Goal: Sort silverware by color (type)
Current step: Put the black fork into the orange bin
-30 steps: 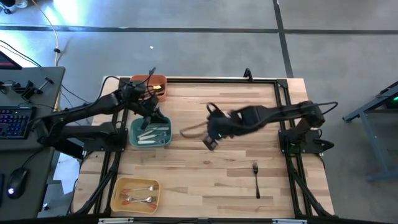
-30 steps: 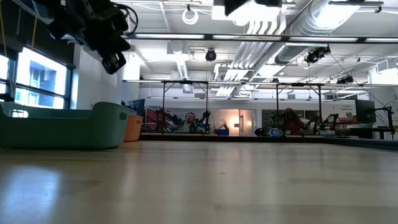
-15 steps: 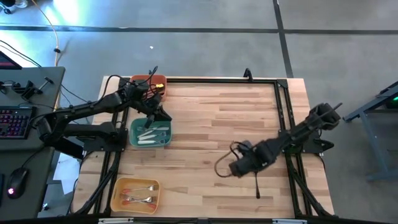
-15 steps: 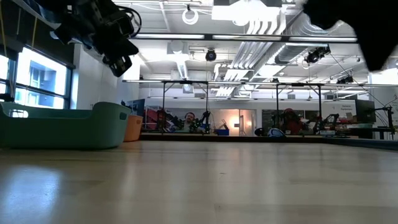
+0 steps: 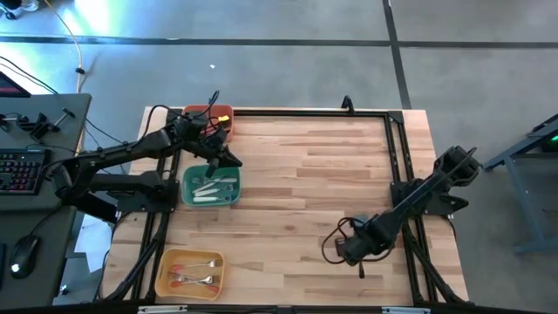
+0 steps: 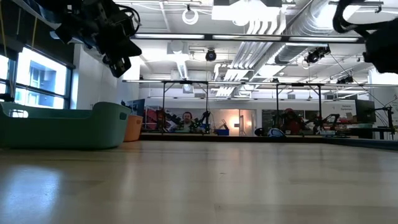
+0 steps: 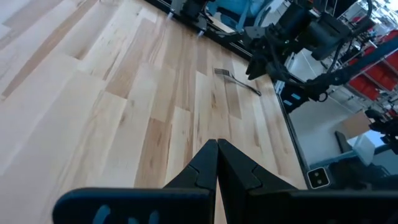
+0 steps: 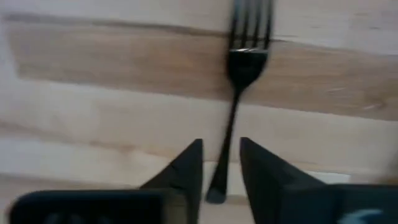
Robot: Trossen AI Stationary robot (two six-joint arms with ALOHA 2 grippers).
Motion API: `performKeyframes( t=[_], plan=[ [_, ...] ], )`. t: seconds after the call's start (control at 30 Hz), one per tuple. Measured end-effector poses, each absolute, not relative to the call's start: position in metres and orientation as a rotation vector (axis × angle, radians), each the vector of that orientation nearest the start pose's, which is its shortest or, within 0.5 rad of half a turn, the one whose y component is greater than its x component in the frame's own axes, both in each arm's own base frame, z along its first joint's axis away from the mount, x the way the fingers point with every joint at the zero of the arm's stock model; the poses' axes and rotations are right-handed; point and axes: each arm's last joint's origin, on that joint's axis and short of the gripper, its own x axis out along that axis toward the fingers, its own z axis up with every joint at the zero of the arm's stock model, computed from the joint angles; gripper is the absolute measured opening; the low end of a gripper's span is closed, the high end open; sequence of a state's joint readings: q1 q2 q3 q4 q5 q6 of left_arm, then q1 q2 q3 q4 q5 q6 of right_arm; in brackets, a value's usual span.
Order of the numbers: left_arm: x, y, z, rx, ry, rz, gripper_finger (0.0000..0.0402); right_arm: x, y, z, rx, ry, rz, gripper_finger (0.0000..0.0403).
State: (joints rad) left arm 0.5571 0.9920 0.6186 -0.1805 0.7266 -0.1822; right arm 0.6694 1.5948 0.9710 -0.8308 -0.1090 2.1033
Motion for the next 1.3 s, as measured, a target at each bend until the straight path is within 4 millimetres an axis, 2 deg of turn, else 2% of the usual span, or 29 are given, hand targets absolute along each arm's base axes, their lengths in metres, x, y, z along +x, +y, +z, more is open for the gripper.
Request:
performKeyframes(
  t=[0.23,0.33,0.47,0.63,0.8,1.3],
  plan=[
    [0.182,0.092,0.245,-0.485,0.449,-0.067,0.0,0.196,0.167,0.173,1.195,1.321,-1.212,0.0173],
    [0.182,0.093,0.246,-0.474,0.441,-0.045,0.0,0.195,0.164,0.17,1.178,1.272,-1.229,0.0188],
    [0.182,0.093,0.246,-0.475,0.441,-0.042,0.0,0.196,0.159,0.156,1.228,1.257,-1.199,0.0187],
    [0.182,0.094,0.246,-0.473,0.441,-0.031,0.0,0.196,0.154,0.138,1.294,1.238,-1.151,0.0179],
    [0.182,0.096,0.246,-0.467,0.436,-0.002,0.0,0.193,0.151,0.133,1.298,1.238,-1.144,0.016],
    [0.171,0.116,0.248,-0.461,0.394,0.097,0.0,0.193,0.151,0.133,1.242,1.261,-1.089,0.0018]
  ],
)
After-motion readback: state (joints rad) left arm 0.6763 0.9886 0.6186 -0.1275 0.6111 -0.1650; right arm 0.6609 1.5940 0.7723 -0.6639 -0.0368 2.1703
